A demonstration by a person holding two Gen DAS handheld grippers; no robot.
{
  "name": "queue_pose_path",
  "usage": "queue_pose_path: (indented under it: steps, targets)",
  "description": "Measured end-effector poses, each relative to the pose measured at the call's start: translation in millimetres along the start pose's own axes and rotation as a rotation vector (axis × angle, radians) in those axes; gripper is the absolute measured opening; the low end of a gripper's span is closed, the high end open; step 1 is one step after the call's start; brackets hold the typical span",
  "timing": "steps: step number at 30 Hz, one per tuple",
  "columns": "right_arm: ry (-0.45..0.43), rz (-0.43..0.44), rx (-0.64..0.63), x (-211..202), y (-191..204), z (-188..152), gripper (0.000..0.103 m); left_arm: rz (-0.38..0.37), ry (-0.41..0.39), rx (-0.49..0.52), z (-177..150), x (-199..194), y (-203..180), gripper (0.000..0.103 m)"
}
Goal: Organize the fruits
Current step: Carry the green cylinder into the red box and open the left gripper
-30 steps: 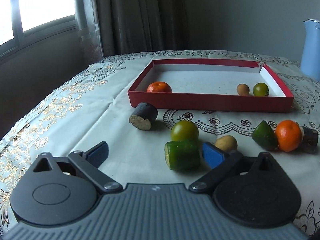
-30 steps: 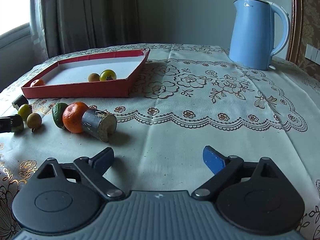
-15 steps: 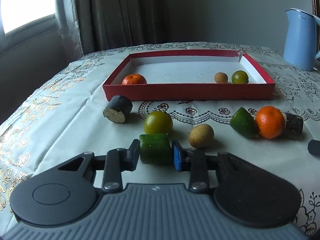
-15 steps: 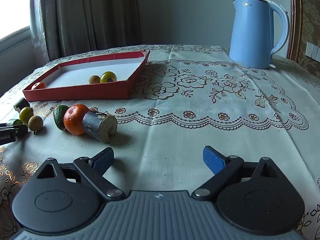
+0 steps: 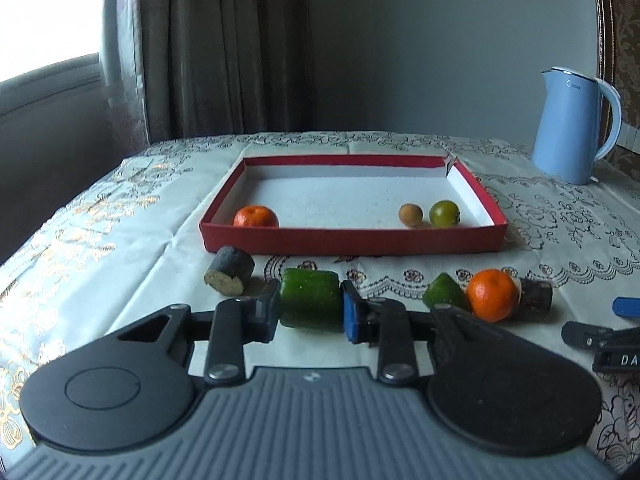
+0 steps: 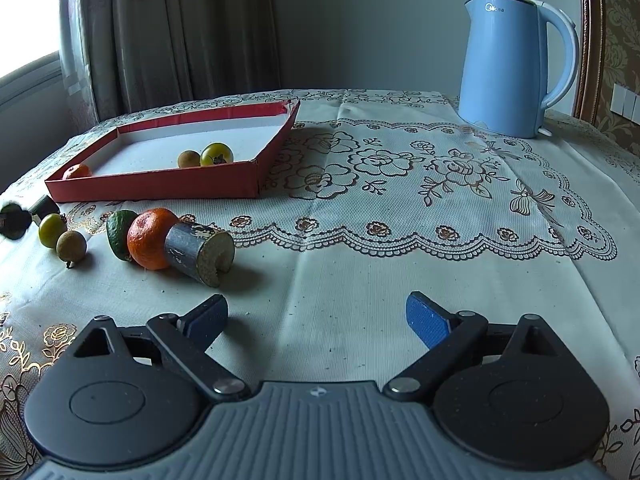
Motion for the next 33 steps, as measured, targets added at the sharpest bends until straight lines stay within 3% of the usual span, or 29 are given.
queue_pose_path:
  steps: [7,11,20,28,31,33]
  targets:
    - [0.001,0.001,0.000,0.1,0.2,0.0,0.097,-0.002,-0.050,0.008,58.7,33.0,-1.1,0.028]
    - [0.003,0.006,0.001,0.6,0.6,0.2,0.099,0.007,-0.021,0.005,77.1,65.6,1.6,0.028]
    - [0.005,0.016,0.006,1.6,1.4,0.7,0.101,0.040,0.089,-0.004,59.3,122.9,7.9,0.028]
    - [0.004,0.028,0.017,0.8,0.5,0.9,0.102,0.043,0.107,0.011,49.2,127.1,4.9,0.030]
    - [0.003,0.030,0.020,0.5,0.2,1.1,0.102,0.055,0.076,0.013,51.5,113.5,7.8,0.043]
    - [0.003,0.032,0.023,0.5,-0.3,1.3,0.102,0.053,0.046,0.007,53.8,98.1,11.3,0.061]
Point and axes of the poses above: each gripper's, at about its wrist camera, not at the fingertips, and x roughly the way its jaws point, y to its left, z to its top, the point moved 8 cm from there along x, roughly the way its jaws point, and after that the axes turned 4 degrees about x, right-handed, at the moved point
